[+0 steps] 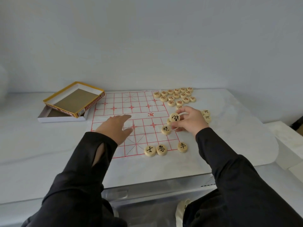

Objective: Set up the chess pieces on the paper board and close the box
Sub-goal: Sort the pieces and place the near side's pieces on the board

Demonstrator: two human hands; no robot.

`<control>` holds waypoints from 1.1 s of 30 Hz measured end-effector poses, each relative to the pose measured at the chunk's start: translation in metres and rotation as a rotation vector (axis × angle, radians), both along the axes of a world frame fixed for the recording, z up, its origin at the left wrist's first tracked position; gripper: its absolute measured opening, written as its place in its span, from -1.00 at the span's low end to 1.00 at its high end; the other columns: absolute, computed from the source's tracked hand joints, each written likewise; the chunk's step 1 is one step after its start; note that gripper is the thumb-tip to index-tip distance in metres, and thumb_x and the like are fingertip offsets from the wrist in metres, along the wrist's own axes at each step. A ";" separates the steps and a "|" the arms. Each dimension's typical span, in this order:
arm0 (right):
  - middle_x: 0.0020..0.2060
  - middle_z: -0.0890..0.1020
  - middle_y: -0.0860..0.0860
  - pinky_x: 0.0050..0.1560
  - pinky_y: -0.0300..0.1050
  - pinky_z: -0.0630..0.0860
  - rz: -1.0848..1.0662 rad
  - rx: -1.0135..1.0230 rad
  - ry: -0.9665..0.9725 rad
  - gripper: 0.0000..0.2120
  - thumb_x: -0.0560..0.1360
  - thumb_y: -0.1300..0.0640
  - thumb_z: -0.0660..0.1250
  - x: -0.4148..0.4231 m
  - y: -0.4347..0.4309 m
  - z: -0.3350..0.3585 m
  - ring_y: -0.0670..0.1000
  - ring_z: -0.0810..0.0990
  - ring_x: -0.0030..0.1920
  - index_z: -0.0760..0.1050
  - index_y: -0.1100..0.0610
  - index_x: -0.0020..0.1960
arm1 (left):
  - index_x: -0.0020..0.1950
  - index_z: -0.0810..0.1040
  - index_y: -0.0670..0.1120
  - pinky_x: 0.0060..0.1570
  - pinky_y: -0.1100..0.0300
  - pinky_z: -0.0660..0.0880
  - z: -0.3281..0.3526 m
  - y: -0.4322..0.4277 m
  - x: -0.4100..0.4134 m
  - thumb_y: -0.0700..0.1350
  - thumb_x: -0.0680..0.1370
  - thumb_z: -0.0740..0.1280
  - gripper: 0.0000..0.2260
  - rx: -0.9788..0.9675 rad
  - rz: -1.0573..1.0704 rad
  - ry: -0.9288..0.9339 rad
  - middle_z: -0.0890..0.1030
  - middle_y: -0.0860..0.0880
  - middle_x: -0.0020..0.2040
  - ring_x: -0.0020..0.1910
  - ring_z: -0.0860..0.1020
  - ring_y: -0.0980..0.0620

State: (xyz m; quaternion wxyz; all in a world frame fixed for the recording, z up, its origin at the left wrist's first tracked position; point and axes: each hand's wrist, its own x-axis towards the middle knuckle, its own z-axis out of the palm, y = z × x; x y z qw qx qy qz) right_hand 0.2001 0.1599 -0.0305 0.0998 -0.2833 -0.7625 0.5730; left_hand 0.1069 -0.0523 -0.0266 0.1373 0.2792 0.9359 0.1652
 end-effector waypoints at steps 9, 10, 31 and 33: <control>-0.14 0.63 0.25 -0.25 -0.15 0.64 0.183 -0.268 -0.003 -0.67 0.36 0.51 0.37 -0.044 -0.049 -0.005 0.11 0.67 -0.26 0.48 0.18 0.00 | 0.46 0.25 0.05 0.29 0.13 0.31 -0.005 -0.044 -0.033 0.00 0.60 0.19 -0.58 0.017 0.117 -0.061 0.37 -0.03 0.42 0.33 0.39 -0.04; -0.14 0.62 0.24 -0.28 -0.16 0.63 0.182 -0.295 -0.017 -0.67 0.37 0.52 0.35 -0.048 -0.053 -0.006 0.11 0.67 -0.26 0.49 0.19 0.03 | 0.46 0.25 0.05 0.29 0.13 0.32 -0.006 -0.050 -0.035 0.00 0.60 0.18 -0.58 0.004 0.129 -0.064 0.37 -0.03 0.41 0.33 0.39 -0.04; -0.09 0.66 0.10 -0.05 -0.13 0.61 0.709 0.427 -0.413 -0.84 0.41 0.25 0.45 -0.142 -0.160 -0.005 0.00 0.60 -0.22 0.63 0.22 0.00 | 0.36 0.42 0.04 0.42 0.10 0.10 -0.017 -0.102 -0.059 -0.09 0.58 0.26 -0.66 -0.197 0.129 -0.200 0.25 -0.01 0.47 0.44 0.20 -0.03; -0.11 0.64 0.10 -0.04 -0.10 0.62 0.709 0.413 -0.430 -0.84 0.43 0.26 0.43 -0.142 -0.163 -0.007 0.00 0.59 -0.24 0.63 0.24 0.01 | 0.38 0.39 0.03 0.42 0.12 0.09 -0.017 -0.102 -0.058 -0.12 0.59 0.22 -0.65 -0.210 0.122 -0.218 0.27 -0.02 0.46 0.44 0.20 -0.03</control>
